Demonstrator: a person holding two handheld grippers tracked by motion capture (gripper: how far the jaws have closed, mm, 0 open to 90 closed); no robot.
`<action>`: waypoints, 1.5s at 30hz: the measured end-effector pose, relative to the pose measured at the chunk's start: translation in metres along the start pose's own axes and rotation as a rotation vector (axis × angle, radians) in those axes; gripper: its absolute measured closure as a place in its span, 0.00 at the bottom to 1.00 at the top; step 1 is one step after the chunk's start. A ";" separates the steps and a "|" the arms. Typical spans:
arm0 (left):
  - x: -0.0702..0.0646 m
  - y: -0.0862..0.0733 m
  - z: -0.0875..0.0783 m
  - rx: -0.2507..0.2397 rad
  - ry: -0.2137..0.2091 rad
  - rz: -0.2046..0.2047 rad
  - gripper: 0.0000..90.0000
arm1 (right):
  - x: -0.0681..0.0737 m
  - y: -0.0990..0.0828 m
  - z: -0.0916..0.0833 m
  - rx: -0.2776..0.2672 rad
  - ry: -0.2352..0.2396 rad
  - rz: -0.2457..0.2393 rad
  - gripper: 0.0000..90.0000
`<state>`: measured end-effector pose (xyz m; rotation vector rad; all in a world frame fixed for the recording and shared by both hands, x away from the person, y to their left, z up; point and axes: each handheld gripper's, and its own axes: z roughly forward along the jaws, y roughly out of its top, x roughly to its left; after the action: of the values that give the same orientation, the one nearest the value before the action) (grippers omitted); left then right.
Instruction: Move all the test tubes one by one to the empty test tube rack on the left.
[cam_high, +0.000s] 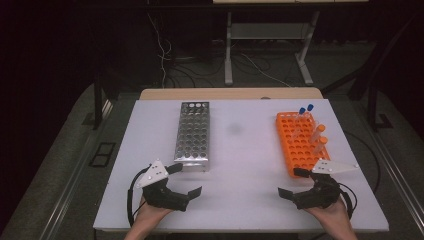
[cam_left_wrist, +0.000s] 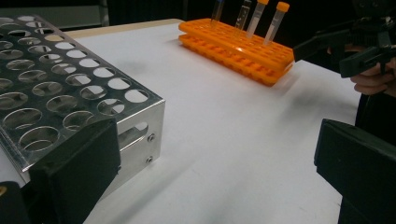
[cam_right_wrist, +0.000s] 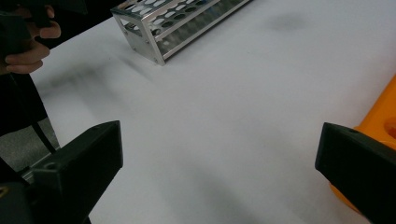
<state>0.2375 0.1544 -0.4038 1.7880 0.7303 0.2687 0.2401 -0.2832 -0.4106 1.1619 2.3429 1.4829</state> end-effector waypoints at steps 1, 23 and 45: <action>0.000 0.000 0.000 0.004 -0.003 0.002 0.00 | 0.000 0.000 0.000 0.001 0.000 0.001 0.00; 0.002 -0.001 -0.002 0.003 -0.004 -0.009 0.00 | 0.002 0.000 -0.001 0.057 -0.022 0.010 0.00; 0.003 -0.003 -0.002 0.008 -0.010 -0.019 0.00 | -0.016 0.014 -0.024 0.081 -0.085 0.023 0.00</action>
<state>0.2374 0.1586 -0.4062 1.7879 0.7420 0.2440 0.2469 -0.3082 -0.3916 1.2491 2.3607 1.3287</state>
